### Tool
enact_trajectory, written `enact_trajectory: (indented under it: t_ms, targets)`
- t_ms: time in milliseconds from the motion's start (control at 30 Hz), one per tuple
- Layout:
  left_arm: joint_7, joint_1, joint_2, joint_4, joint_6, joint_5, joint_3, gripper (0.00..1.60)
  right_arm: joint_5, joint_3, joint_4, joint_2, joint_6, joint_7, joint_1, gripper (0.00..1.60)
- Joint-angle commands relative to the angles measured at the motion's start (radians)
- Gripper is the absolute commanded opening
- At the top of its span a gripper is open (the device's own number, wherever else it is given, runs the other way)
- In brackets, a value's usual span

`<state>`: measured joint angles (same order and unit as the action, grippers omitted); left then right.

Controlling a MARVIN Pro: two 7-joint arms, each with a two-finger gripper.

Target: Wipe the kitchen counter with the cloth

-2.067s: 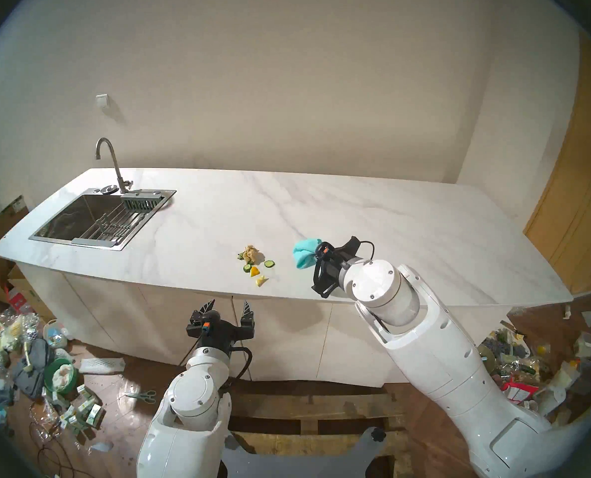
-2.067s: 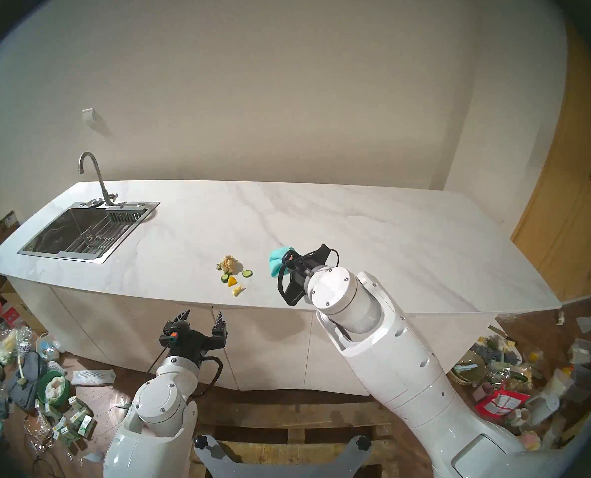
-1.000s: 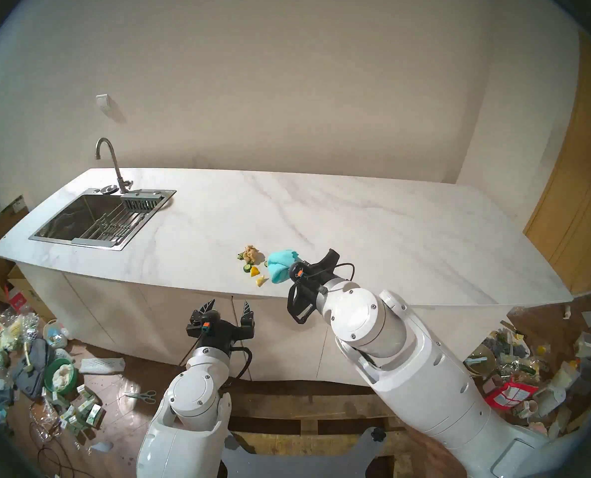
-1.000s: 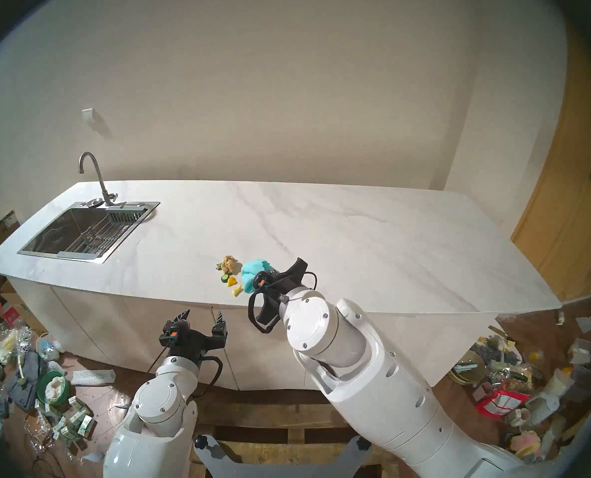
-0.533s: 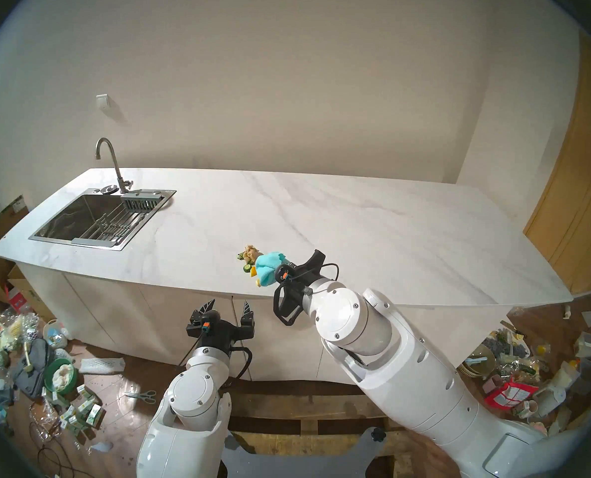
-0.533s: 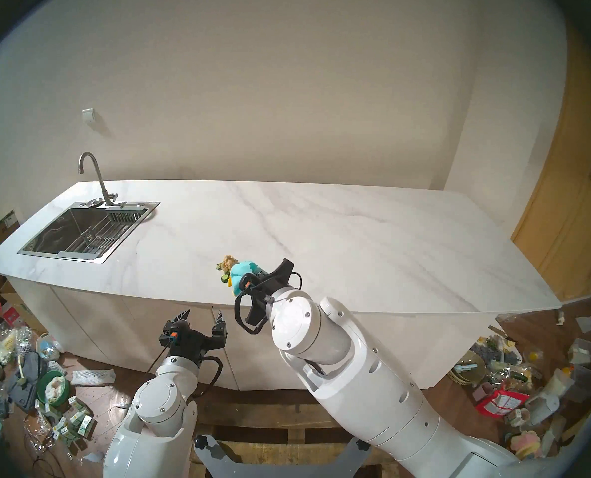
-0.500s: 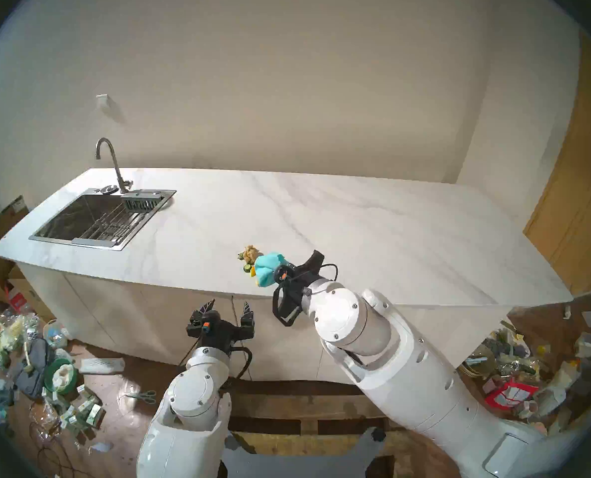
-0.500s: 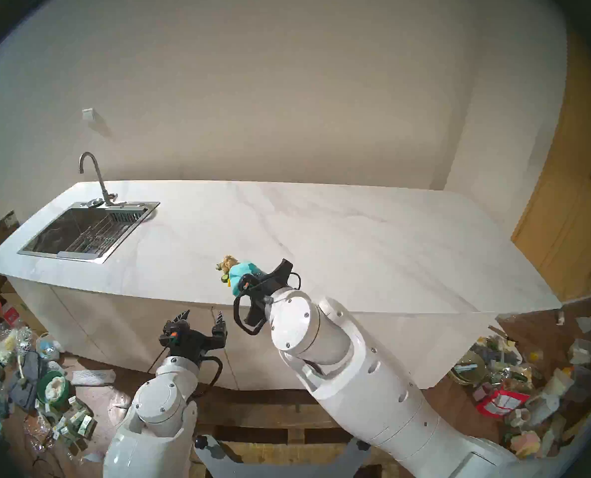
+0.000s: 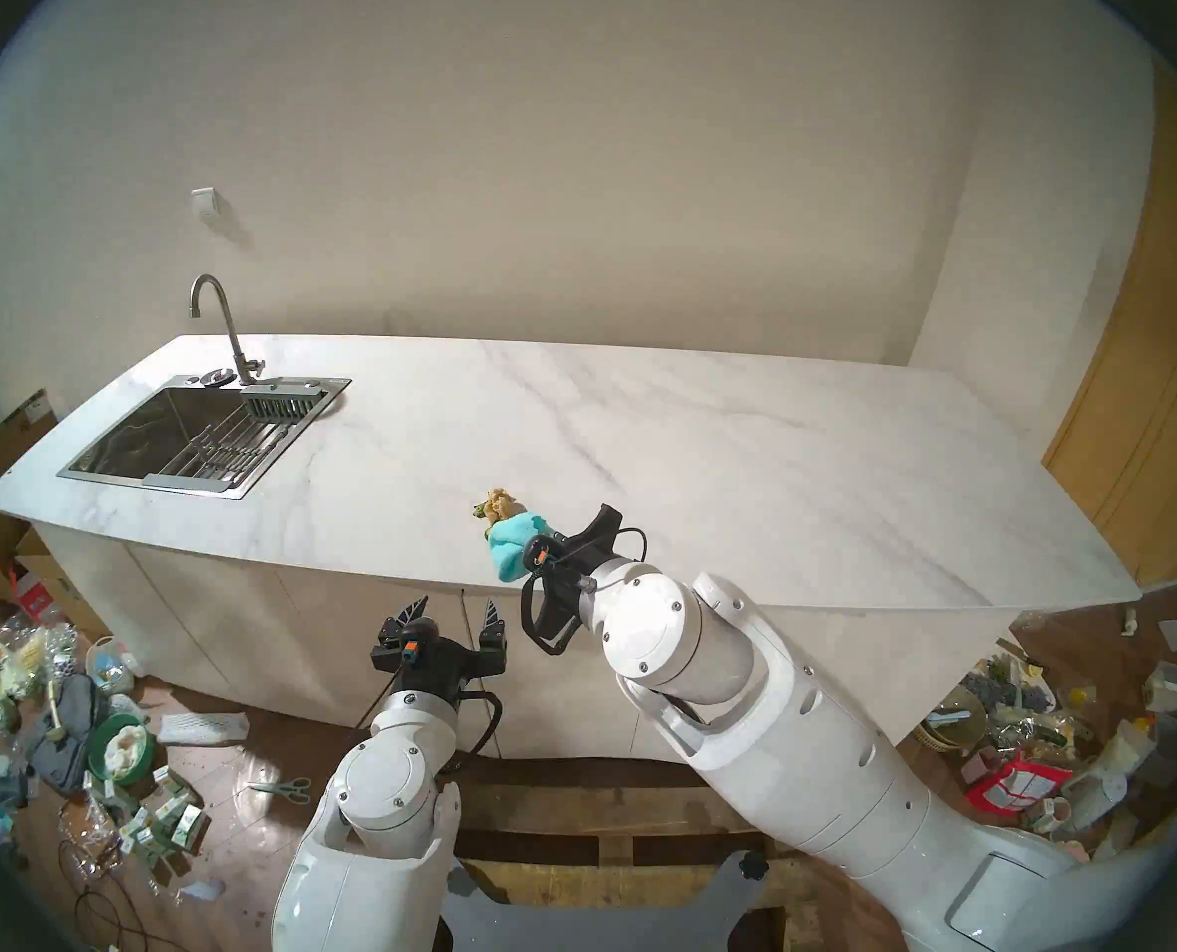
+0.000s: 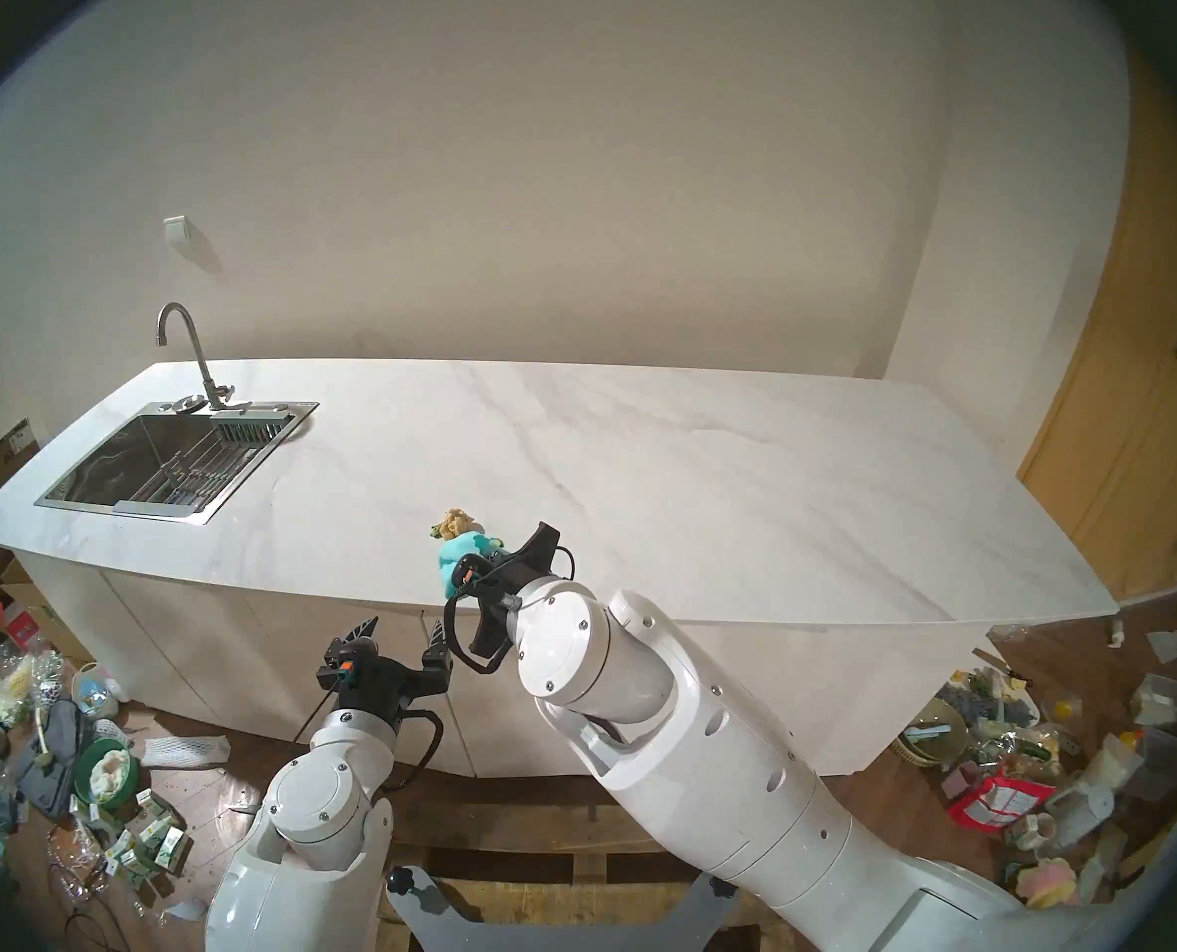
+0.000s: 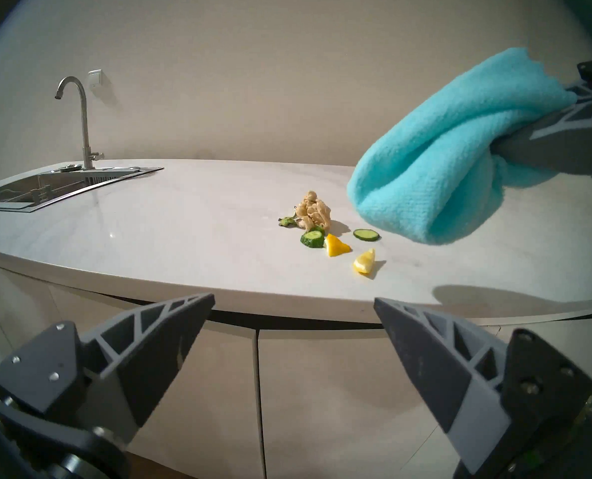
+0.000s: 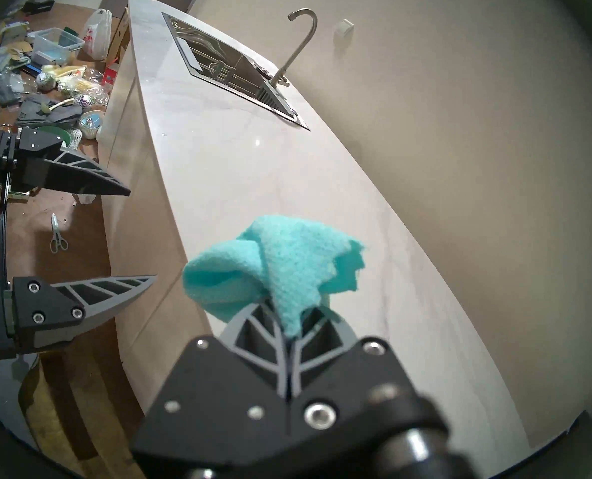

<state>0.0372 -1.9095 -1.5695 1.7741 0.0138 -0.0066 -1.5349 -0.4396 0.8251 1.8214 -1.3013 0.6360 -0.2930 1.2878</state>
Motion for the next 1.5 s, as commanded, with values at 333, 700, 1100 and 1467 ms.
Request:
enact_trajectory:
  t_ms: [333,700,1100,1467]
  targets:
    - [-0.006,0.005,0.001,0.028,0.005,-0.002,0.002,1.6,-0.001,0.002,-0.076,-0.025,-0.046,-0.023,-0.096,0.0]
    - [-0.006,0.005,0.001,0.029,0.005,-0.003,0.002,1.6,-0.017,-0.016,-0.101,0.006,-0.069,-0.073,-0.124,0.0]
    - [-0.006,0.005,0.001,0.029,0.004,-0.003,0.002,1.6,-0.034,-0.026,-0.158,-0.008,-0.086,-0.059,-0.138,0.0]
    - [-0.005,0.005,0.001,0.028,0.005,-0.003,0.003,1.6,-0.04,-0.043,-0.24,-0.047,-0.107,-0.058,-0.175,0.0]
